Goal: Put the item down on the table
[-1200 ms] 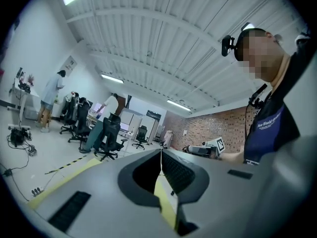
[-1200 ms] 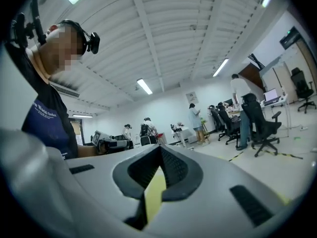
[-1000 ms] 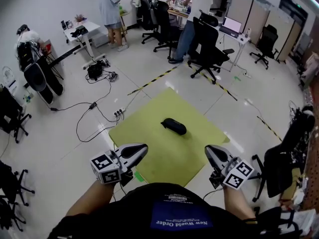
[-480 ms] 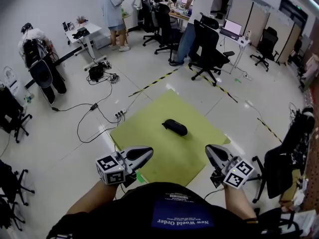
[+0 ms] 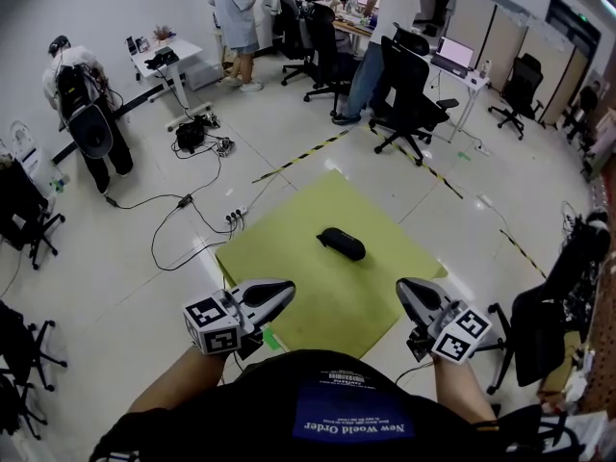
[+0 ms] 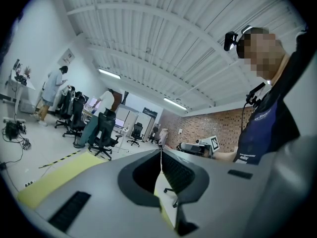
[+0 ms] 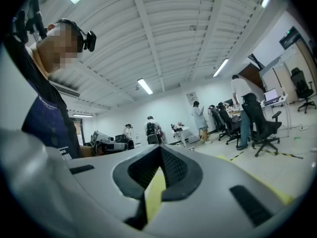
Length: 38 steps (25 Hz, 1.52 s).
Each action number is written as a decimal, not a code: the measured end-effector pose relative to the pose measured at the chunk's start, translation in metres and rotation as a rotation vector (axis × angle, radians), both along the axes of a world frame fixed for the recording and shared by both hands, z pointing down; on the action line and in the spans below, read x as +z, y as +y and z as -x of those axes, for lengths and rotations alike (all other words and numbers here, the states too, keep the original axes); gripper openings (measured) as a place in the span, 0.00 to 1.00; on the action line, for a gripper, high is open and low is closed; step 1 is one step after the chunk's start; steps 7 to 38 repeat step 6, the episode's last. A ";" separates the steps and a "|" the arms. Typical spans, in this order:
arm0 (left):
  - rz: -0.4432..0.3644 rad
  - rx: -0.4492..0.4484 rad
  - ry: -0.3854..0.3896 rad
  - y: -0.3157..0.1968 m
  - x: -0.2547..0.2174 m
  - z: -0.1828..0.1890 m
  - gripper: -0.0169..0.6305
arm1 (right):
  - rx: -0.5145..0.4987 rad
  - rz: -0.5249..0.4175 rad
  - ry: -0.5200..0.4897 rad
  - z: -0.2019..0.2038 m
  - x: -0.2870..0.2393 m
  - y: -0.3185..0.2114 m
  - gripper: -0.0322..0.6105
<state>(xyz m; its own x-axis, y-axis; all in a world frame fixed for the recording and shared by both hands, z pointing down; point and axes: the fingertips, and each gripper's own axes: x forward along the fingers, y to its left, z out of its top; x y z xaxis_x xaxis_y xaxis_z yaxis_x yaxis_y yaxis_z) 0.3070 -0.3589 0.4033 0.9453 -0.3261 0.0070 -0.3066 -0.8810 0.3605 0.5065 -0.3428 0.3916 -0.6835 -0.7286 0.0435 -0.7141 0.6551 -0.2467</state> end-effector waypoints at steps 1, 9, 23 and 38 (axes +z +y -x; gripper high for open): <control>0.005 0.001 0.011 0.001 -0.001 -0.001 0.04 | -0.002 0.001 -0.001 0.000 0.000 0.000 0.03; 0.009 0.003 0.032 -0.002 -0.005 -0.001 0.04 | -0.013 -0.001 0.003 0.005 -0.001 -0.003 0.03; 0.009 0.003 0.032 -0.002 -0.005 -0.001 0.04 | -0.013 -0.001 0.003 0.005 -0.001 -0.003 0.03; 0.009 0.003 0.032 -0.002 -0.005 -0.001 0.04 | -0.013 -0.001 0.003 0.005 -0.001 -0.003 0.03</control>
